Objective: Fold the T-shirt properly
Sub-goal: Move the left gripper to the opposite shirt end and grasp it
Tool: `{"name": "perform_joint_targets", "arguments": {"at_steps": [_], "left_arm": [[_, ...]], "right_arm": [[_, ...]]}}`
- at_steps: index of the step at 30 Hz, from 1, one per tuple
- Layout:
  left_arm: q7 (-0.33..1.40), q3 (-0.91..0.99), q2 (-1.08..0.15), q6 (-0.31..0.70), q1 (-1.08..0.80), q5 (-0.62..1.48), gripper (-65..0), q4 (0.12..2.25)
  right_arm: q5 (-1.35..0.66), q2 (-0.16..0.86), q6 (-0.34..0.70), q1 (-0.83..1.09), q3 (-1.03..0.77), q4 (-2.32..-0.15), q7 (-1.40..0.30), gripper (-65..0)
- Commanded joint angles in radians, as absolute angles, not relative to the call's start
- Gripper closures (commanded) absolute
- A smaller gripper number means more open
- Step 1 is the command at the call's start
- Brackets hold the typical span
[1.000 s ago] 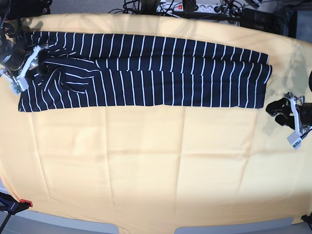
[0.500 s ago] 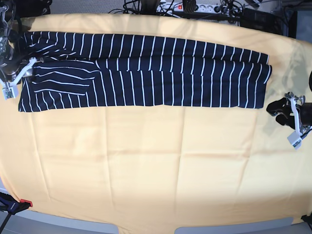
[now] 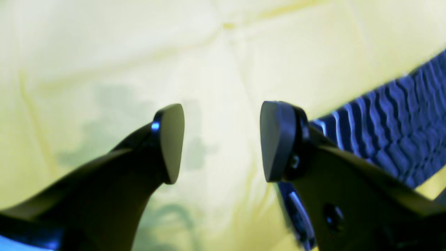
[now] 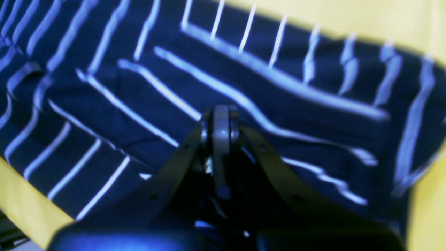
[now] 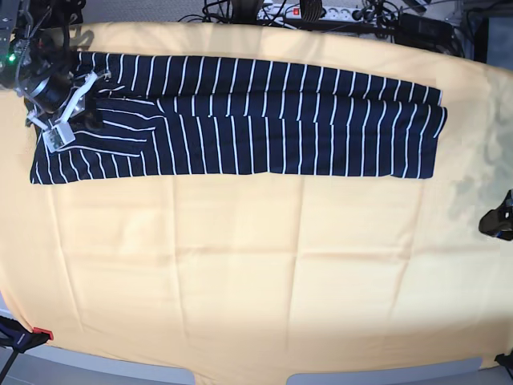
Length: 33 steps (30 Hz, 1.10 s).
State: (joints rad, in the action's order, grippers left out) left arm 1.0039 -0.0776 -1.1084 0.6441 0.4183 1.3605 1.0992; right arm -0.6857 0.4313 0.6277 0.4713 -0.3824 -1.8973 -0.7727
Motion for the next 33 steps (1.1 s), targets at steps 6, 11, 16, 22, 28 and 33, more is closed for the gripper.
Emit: {"name": "perform_joint_targets", "arguments": {"at_steps": [6, 11, 16, 22, 28, 33], "left_arm": [[1.111, 0.050, -1.091, 0.675, 0.371, 1.484, -36.2, 0.841], [1.238, 0.052, -1.077, 0.676, 0.337, 1.484, -36.2, 0.788], [1.296, 0.052, -1.064, 0.659, 0.292, 1.484, -36.0, 0.825], [1.329, 0.045, -1.041, 0.657, 0.216, 1.484, -35.9, 0.960], [1.313, 0.045, -1.028, 0.620, 0.111, 1.484, -35.9, 1.133], [1.265, 0.046, -0.994, 0.609, 0.108, 1.484, -35.9, 1.137]], "right_arm": [[-0.703, 0.430, 0.612, 0.468, -0.392, -1.786, -0.776, 0.0], [-0.718, 0.429, 0.604, 0.459, -0.392, -1.779, -0.778, 0.0], [-0.779, 0.429, 0.606, 0.442, -0.392, -1.779, -0.778, 0.0], [-0.778, 0.429, 0.607, 0.411, -0.392, -1.779, -0.779, 0.0], [-0.776, 0.429, 0.606, 0.404, -0.392, -1.779, -0.783, 0.0], [-0.777, 0.429, 0.606, 0.405, -0.392, -1.779, -0.791, 0.0]]}}
